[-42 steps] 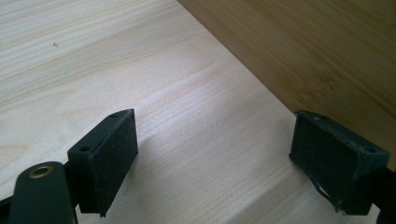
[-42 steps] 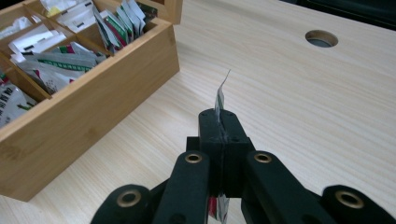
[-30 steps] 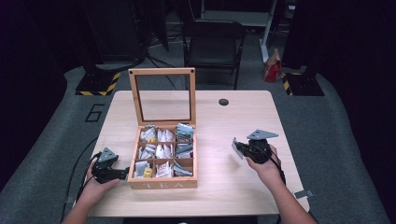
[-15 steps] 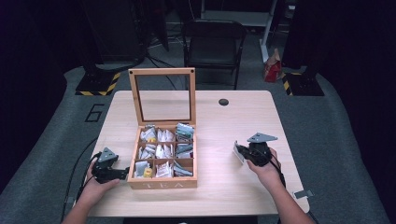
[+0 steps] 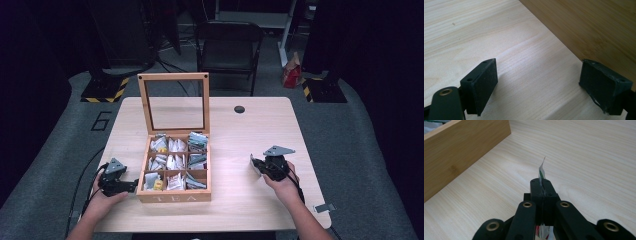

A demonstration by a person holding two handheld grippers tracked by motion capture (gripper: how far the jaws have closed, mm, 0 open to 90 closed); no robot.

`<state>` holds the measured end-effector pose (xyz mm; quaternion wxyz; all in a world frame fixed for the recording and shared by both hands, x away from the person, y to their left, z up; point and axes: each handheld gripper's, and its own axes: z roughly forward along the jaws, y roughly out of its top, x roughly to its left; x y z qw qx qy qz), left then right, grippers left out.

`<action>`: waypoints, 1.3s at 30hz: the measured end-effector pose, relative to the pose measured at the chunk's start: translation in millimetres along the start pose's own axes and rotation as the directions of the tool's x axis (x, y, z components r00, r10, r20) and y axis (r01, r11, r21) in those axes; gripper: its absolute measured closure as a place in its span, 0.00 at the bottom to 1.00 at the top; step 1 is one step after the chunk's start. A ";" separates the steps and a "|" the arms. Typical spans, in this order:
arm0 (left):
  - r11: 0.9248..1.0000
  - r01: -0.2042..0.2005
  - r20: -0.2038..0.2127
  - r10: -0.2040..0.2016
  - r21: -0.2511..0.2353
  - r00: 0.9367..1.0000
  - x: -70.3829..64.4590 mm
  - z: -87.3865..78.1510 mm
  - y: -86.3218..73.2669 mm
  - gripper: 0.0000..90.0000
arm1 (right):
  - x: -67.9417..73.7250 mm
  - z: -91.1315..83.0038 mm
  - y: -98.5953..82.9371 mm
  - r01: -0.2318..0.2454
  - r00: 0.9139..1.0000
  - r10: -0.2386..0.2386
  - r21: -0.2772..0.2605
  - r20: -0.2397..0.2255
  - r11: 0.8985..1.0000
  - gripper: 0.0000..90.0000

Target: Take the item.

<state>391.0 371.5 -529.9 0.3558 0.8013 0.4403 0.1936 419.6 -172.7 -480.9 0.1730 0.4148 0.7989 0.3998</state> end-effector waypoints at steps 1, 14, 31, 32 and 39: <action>1.000 -0.002 0.002 0.002 0.002 1.000 0.2 -0.2 0.1 0.16 | -0.2 0.2 -0.3 0.001 1.000 -0.001 -0.001 -0.003 1.000 1.00; 1.000 0.002 0.003 -0.002 0.002 1.000 0.0 -0.1 0.0 0.16 | 3.6 3.0 -2.0 -0.012 0.999 0.012 0.000 -0.030 1.000 0.97; 1.000 -0.006 -0.001 0.006 0.003 1.000 0.5 -0.3 0.2 0.16 | 7.9 2.4 2.5 -0.033 0.997 0.033 -0.006 -0.071 0.999 0.64; 1.000 -0.004 0.000 0.004 0.003 1.000 0.3 -0.2 0.2 0.16 | 7.9 1.9 3.0 -0.040 0.997 0.040 -0.011 -0.074 0.999 0.63; 1.000 -0.001 0.001 0.001 0.001 1.000 0.1 -0.1 0.1 0.16 | 4.0 -4.1 8.9 -0.046 0.997 0.044 -0.033 -0.058 0.998 0.57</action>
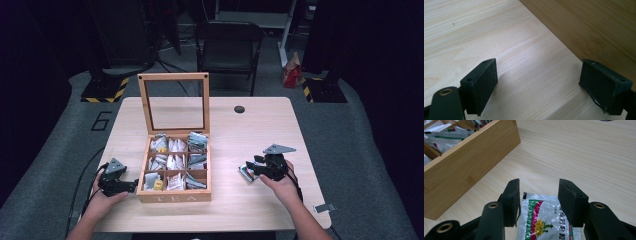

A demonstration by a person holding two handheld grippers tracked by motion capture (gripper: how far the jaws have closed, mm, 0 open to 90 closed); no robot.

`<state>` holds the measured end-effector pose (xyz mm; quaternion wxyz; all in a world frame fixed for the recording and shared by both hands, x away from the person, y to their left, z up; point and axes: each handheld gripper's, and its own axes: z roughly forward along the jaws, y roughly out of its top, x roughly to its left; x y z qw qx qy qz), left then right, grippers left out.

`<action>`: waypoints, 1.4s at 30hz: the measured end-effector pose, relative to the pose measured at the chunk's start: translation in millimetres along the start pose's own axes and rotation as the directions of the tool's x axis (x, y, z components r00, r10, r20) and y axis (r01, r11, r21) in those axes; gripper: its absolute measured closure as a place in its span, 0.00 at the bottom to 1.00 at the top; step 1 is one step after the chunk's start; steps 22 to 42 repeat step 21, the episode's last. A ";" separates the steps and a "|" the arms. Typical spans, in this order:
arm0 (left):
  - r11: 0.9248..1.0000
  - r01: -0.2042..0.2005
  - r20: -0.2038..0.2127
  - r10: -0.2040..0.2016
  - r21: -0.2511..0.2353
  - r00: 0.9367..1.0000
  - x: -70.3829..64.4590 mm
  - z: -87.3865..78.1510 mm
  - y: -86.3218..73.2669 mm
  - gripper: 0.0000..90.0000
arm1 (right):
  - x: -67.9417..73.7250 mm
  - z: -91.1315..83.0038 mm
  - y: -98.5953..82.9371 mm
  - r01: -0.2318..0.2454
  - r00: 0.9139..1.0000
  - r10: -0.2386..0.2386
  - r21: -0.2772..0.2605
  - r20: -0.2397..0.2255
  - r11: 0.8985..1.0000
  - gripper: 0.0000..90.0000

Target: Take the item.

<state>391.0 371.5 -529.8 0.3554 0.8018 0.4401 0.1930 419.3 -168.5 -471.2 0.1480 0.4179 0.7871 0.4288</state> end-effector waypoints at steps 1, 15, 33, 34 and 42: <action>1.000 0.001 0.001 -0.001 0.000 1.000 0.0 0.1 0.0 0.16 | 0.2 -1.0 1.1 0.000 1.000 0.000 -0.004 -0.003 1.000 0.57; 1.000 -0.002 -0.003 0.002 0.000 1.000 0.1 -0.1 0.0 0.16 | 13.1 -9.1 2.2 0.048 0.999 -0.048 -0.019 -0.005 0.999 0.54; 1.000 -0.006 -0.001 0.006 0.001 1.000 0.4 -0.2 0.1 0.16 | 17.2 -7.7 -3.8 0.058 0.998 -0.058 -0.024 -0.001 0.998 0.53; 1.000 -0.006 -0.001 0.006 0.001 1.000 0.4 -0.2 0.1 0.16 | 17.2 -7.7 -3.8 0.058 0.998 -0.058 -0.024 -0.001 0.998 0.53; 1.000 -0.006 -0.001 0.006 0.001 1.000 0.4 -0.2 0.1 0.16 | 17.2 -7.7 -3.8 0.058 0.998 -0.058 -0.024 -0.001 0.998 0.53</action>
